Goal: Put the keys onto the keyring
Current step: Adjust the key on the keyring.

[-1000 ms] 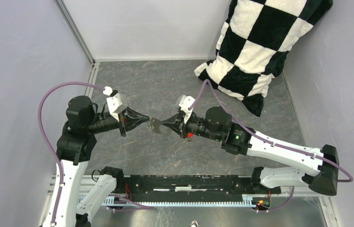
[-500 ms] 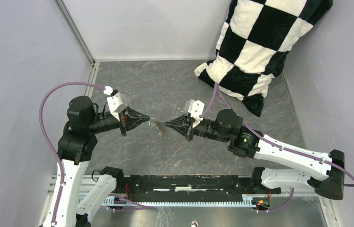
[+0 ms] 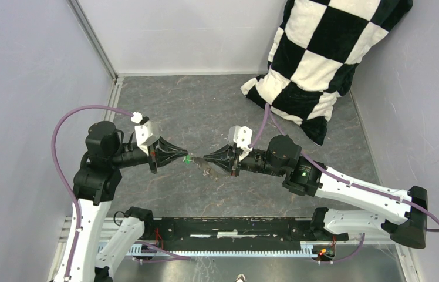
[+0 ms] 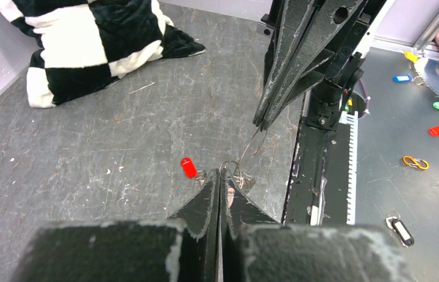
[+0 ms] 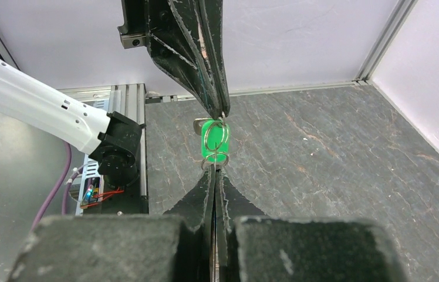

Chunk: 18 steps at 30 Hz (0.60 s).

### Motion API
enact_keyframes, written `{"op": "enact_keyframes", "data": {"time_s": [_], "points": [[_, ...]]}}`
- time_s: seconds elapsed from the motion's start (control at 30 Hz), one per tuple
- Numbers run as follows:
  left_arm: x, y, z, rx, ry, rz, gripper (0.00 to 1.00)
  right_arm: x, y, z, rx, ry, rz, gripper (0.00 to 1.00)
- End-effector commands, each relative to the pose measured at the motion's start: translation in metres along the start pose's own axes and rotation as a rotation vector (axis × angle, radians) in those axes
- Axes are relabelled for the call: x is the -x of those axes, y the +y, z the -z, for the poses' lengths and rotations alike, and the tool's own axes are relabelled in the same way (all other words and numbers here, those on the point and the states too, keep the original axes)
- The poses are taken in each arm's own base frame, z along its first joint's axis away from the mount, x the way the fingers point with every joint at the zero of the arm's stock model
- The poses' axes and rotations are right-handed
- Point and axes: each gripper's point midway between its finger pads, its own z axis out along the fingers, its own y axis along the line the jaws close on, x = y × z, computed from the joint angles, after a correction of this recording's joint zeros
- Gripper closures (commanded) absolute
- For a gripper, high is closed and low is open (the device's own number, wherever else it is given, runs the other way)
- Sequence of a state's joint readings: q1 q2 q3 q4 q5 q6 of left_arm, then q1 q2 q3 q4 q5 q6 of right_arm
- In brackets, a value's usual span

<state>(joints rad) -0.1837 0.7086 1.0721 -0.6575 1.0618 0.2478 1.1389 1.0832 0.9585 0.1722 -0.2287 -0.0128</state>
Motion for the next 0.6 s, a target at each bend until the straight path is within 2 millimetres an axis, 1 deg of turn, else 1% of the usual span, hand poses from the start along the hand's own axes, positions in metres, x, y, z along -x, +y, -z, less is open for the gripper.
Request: {"op": "enact_keyframes", "data": {"time_s": [0.0, 0.3, 0.37, 0.43, 0.57], "points": [[0.004, -0.009, 0.001, -0.049, -0.017, -0.061, 0.98, 0.043, 0.001, 0.001, 0.009, -0.120, 0.019, 0.99], [0.011, -0.018, 0.004, -0.075, -0.025, -0.037, 0.98, 0.035, -0.015, 0.001, -0.071, -0.076, 0.076, 0.99], [0.012, -0.018, 0.004, -0.074, -0.026, -0.025, 0.98, 0.032, -0.025, 0.002, -0.124, -0.063, 0.087, 0.96], [0.013, -0.019, 0.004, -0.078, -0.026, -0.009, 0.98, 0.031, -0.032, 0.004, -0.151, -0.055, 0.110, 0.93], [0.014, -0.024, 0.004, -0.105, -0.031, 0.010, 0.98, 0.036, -0.038, 0.005, -0.176, -0.072, 0.153, 0.78]]}}
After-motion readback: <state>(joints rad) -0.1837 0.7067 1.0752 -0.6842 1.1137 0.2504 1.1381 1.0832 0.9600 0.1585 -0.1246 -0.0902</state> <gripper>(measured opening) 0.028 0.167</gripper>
